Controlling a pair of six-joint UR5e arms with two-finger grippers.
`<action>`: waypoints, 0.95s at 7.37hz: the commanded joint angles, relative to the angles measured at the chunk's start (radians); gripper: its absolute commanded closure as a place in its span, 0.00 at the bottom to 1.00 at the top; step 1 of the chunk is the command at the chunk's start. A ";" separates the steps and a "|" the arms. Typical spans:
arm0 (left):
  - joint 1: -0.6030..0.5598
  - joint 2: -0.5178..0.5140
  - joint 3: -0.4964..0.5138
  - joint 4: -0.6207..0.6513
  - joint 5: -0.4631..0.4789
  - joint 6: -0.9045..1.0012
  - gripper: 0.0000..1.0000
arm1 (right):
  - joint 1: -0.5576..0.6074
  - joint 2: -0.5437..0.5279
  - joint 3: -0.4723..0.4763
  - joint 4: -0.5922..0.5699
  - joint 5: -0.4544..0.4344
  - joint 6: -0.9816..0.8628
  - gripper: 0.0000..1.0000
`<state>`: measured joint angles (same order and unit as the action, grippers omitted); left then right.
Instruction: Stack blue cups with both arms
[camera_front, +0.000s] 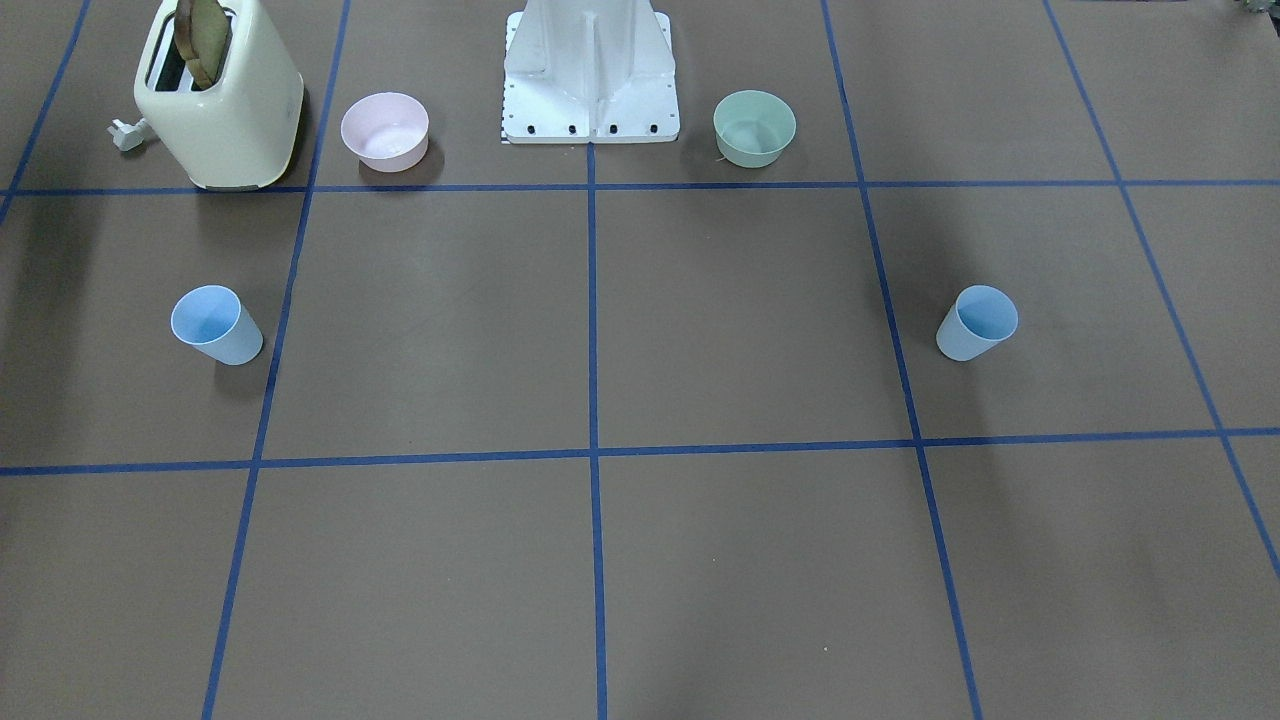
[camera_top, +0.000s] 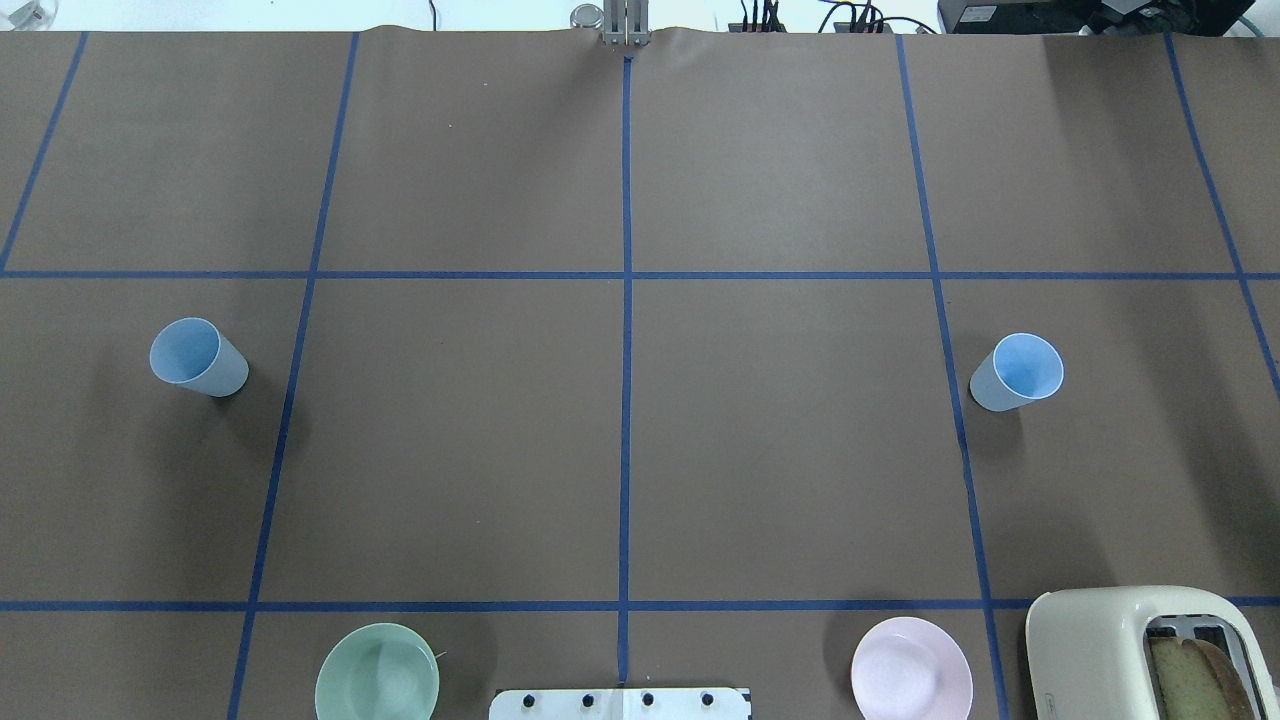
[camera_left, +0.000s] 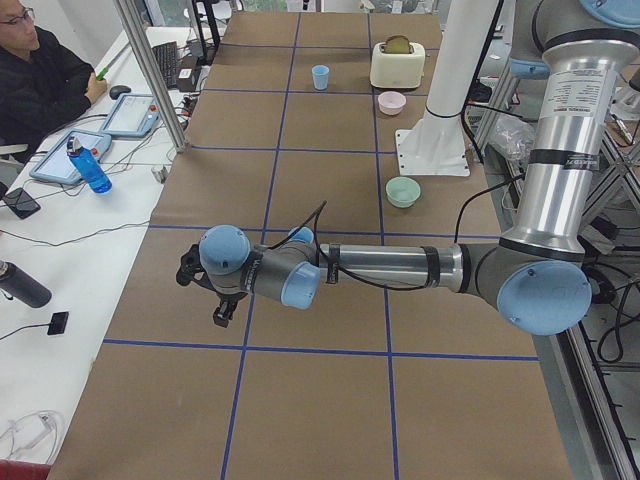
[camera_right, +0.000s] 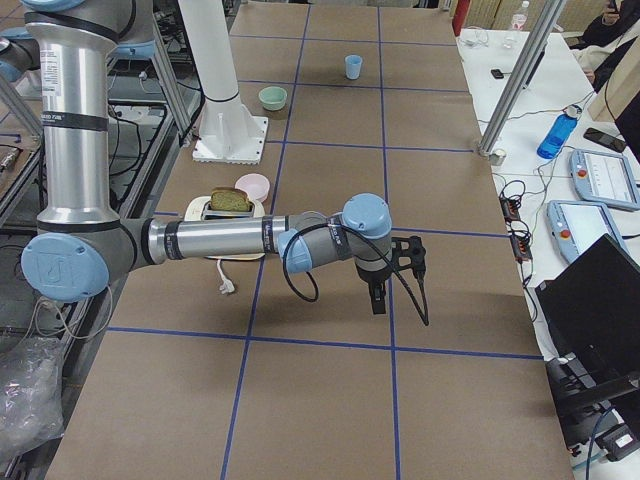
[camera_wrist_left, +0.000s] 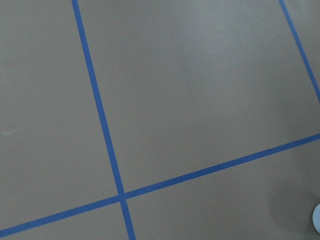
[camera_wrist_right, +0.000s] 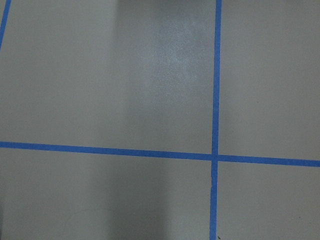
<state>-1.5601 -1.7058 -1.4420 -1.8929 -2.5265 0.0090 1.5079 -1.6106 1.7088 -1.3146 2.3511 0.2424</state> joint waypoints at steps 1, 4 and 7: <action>0.000 -0.002 0.000 -0.002 -0.002 -0.001 0.03 | 0.000 0.005 0.002 -0.002 0.001 0.000 0.00; 0.002 -0.003 -0.003 -0.002 -0.002 -0.017 0.03 | 0.000 0.006 0.015 -0.003 0.003 0.011 0.00; 0.008 -0.008 -0.034 -0.002 0.005 -0.110 0.03 | -0.003 0.012 0.031 -0.020 0.028 0.043 0.00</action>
<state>-1.5555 -1.7109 -1.4634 -1.8945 -2.5231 -0.0587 1.5060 -1.6020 1.7331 -1.3295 2.3694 0.2690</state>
